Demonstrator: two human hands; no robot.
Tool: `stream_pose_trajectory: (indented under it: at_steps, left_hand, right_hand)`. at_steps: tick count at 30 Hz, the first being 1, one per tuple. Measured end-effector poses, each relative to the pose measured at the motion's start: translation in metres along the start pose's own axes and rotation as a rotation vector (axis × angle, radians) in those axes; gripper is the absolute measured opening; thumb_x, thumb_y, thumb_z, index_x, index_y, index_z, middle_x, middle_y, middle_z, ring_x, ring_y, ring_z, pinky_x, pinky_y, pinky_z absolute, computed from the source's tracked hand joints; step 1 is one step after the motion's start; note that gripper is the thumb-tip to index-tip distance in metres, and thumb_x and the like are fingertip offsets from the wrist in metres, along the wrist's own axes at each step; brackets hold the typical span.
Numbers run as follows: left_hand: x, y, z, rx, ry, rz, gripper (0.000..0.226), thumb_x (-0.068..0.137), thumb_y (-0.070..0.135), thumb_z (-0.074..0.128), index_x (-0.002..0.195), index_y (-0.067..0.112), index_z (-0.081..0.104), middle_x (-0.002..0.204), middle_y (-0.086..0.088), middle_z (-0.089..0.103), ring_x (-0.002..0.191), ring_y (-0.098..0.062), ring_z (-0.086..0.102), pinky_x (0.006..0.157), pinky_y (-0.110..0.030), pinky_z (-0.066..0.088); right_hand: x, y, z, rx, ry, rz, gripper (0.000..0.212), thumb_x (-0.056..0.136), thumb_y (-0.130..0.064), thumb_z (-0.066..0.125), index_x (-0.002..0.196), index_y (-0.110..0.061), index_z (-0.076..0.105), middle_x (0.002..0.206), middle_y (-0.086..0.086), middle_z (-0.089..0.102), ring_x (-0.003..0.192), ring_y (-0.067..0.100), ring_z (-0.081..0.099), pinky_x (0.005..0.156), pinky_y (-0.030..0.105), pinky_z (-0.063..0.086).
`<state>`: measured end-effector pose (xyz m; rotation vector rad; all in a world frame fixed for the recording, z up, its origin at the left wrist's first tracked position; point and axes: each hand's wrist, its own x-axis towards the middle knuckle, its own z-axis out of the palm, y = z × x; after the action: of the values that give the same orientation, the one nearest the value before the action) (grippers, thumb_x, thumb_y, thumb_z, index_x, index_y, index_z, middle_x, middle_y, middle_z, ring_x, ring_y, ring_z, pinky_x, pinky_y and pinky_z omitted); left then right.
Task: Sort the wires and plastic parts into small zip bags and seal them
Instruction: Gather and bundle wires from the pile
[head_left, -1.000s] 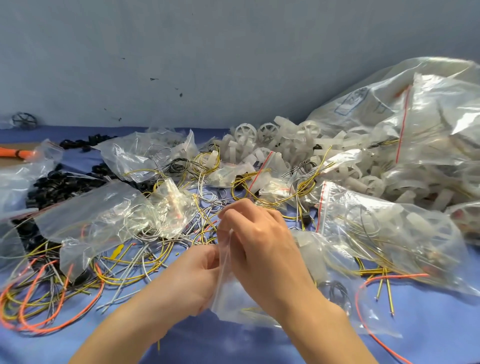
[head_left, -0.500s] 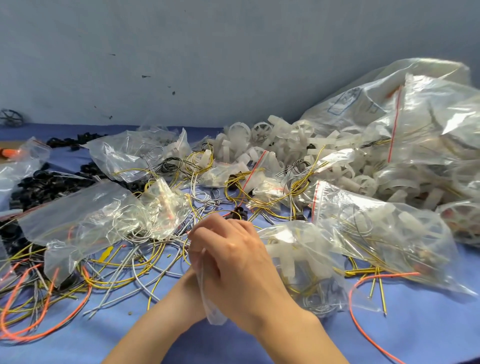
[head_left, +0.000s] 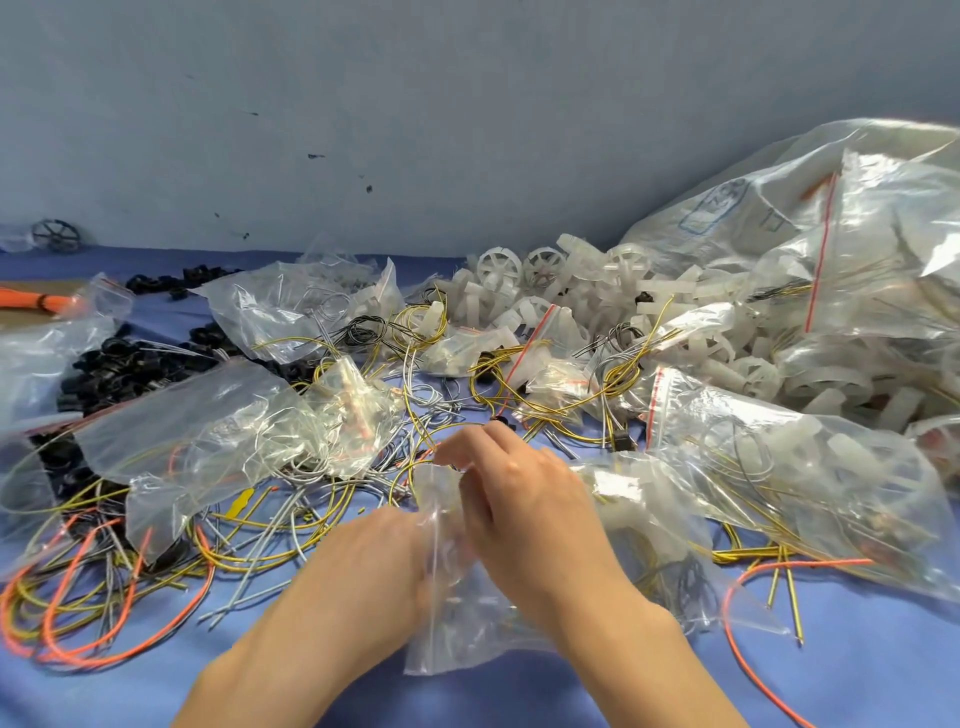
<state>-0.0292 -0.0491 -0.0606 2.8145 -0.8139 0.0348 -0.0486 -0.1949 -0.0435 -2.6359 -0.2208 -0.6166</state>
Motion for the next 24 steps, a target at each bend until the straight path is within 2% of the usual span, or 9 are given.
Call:
stream_pose_trajectory:
  at_steps: [2,4,7,9,11,13,16,19,24]
  left_hand:
    - [-0.004,-0.009,-0.004,-0.014,0.084,0.017,0.035,0.095,0.059,0.035,0.081,0.031,0.050,0.078,0.003,0.060,0.084,-0.021,0.058,0.071,-0.036,0.045]
    - [-0.007,-0.020,-0.006,-0.097,0.103,0.006,0.034,0.095,0.058,0.033,0.080,0.033,0.049,0.067,0.007,0.055,0.075,-0.018,0.056,0.065,-0.033,0.044]
    - [-0.008,-0.027,-0.008,-0.153,0.084,0.009,0.046,0.092,0.062,0.029,0.078,0.024,0.052,0.061,0.007,0.052,0.074,-0.020,0.050,0.058,-0.031,0.039]
    - [-0.008,-0.030,-0.008,-0.165,0.150,-0.011,0.045,0.093,0.059,0.034,0.070,0.023,0.047,0.057,0.006,0.048,0.073,-0.021,0.046,0.053,-0.030,0.033]
    - [-0.005,-0.034,-0.007,-0.170,0.232,-0.040,0.041,0.093,0.057,0.037,0.069,0.025,0.049,0.056,0.007,0.049,0.067,-0.021,0.048,0.058,-0.033,0.041]
    - [0.001,-0.041,-0.004,-0.224,0.307,-0.072,0.033,0.094,0.052,0.040,0.080,0.028,0.058,0.069,0.012,0.057,0.071,-0.012,0.053,0.069,-0.036,0.047]
    - [0.012,-0.049,0.004,-0.271,0.345,-0.072,0.020,0.098,0.039,0.046,0.102,0.033,0.064,0.100,0.020,0.062,0.095,-0.004,0.054,0.087,-0.029,0.044]
    - [0.021,-0.055,0.012,-0.229,0.331,-0.042,0.023,0.098,0.030,0.049,0.114,0.026,0.065,0.112,0.013,0.063,0.107,-0.009,0.050,0.094,-0.024,0.037]
    - [0.027,-0.066,0.016,-0.055,0.338,-0.163,0.030,0.098,0.029,0.047,0.125,0.026,0.060,0.126,0.008,0.060,0.116,-0.021,0.050,0.099,-0.038,0.040]
  right_hand:
    - [0.001,0.004,0.001,-0.053,-0.045,0.018,0.026,0.096,-0.022,0.044,0.115,-0.032,0.059,0.112,-0.013,0.061,0.090,0.018,0.058,0.071,0.026,0.025]
    - [0.002,0.007,0.001,-0.075,-0.055,0.031,0.024,0.099,-0.024,0.044,0.116,-0.033,0.058,0.113,-0.012,0.061,0.092,0.019,0.059,0.070,0.027,0.026]
    - [0.003,0.008,0.001,-0.023,-0.054,0.052,0.022,0.099,-0.024,0.044,0.114,-0.031,0.059,0.111,-0.011,0.062,0.091,0.022,0.061,0.073,0.033,0.039]
    - [0.003,0.008,0.001,0.021,-0.033,0.070,0.022,0.098,-0.024,0.045,0.112,-0.030,0.060,0.109,-0.011,0.062,0.089,0.023,0.061,0.077,0.037,0.045]
    - [0.004,0.007,0.002,0.057,0.003,0.088,0.021,0.098,-0.024,0.046,0.111,-0.030,0.061,0.107,-0.011,0.063,0.088,0.024,0.061,0.077,0.038,0.047]
    - [0.005,0.005,0.003,0.074,0.016,0.095,0.022,0.098,-0.024,0.046,0.111,-0.030,0.062,0.107,-0.011,0.064,0.088,0.025,0.062,0.078,0.039,0.047]
    - [0.007,0.004,0.005,0.087,0.018,0.093,0.024,0.097,-0.024,0.044,0.112,-0.031,0.062,0.109,-0.012,0.064,0.088,0.024,0.062,0.078,0.038,0.048]
    - [0.009,0.006,0.006,0.140,0.060,0.112,0.021,0.098,-0.023,0.045,0.107,-0.031,0.062,0.106,-0.012,0.064,0.086,0.020,0.061,0.076,0.038,0.049]
    - [0.014,0.015,0.008,0.187,0.115,0.167,0.019,0.097,-0.022,0.047,0.102,-0.031,0.063,0.098,-0.014,0.066,0.087,0.013,0.061,0.073,0.034,0.048]
